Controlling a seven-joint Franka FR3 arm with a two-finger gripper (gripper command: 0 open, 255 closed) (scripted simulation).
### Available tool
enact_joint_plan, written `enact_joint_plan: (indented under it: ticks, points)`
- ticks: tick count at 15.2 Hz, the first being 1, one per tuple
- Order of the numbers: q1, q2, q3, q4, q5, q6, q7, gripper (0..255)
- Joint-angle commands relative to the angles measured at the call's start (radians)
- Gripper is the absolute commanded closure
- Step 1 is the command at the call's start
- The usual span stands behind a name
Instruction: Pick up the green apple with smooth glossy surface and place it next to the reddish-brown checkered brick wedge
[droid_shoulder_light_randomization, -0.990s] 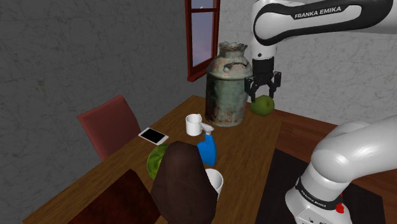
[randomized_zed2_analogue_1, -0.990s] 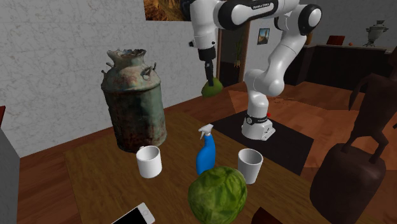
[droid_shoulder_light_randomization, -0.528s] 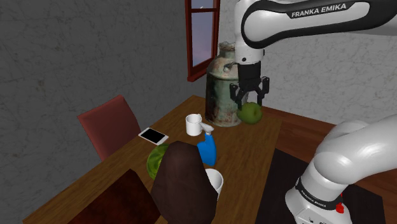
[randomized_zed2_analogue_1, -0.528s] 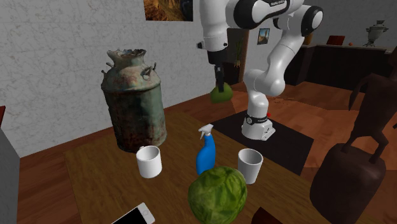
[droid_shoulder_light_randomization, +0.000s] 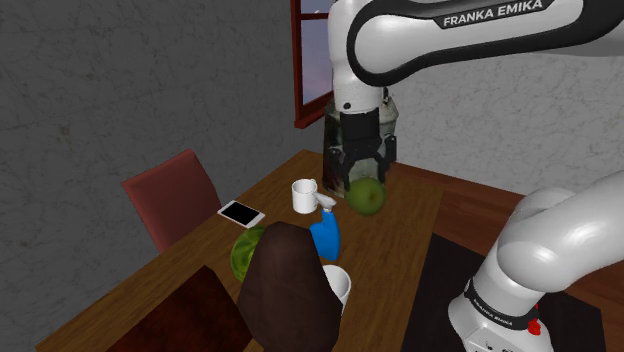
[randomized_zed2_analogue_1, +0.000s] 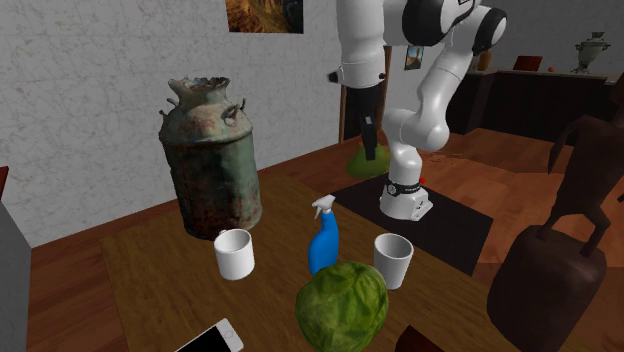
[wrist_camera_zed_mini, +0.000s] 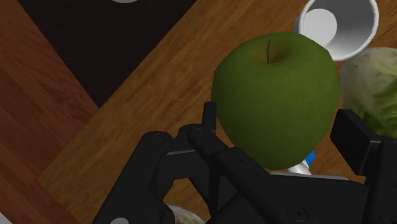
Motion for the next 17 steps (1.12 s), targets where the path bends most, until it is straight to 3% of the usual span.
enact_joint_plan:
  ticks: [1,10,17]
  points:
    - [0.015,0.030,0.044,0.029,0.025,0.008,0.054,255]
    - [0.055,0.228,0.233,0.216,0.066,0.055,0.292,255]
    - [0.086,0.459,0.380,0.420,-0.005,0.087,0.512,255]
